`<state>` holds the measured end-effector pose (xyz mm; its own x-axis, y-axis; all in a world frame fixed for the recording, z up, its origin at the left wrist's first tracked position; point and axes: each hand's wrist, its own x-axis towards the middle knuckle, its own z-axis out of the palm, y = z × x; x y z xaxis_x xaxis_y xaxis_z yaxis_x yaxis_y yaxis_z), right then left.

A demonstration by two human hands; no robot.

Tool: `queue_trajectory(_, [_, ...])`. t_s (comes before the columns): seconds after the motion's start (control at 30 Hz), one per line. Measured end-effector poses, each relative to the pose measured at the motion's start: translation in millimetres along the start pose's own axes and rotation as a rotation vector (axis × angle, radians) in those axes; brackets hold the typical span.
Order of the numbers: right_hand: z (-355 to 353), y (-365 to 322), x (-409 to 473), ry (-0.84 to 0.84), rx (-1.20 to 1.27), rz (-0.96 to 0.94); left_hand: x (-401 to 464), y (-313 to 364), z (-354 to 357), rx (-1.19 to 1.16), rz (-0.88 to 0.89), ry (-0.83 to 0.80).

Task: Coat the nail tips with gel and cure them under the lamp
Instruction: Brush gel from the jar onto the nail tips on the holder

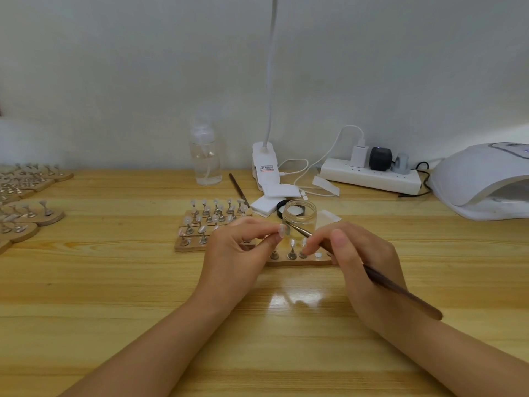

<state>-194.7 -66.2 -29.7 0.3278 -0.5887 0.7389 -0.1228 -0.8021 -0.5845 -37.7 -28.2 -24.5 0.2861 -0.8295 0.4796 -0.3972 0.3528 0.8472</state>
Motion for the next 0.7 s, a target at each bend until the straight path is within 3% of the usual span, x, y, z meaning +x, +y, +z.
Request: queue_trajectory(0.7, [0.1,0.9,-0.4,-0.039,0.008,0.02,-0.7,3.3,-0.3,0.021,-0.028,0.008])
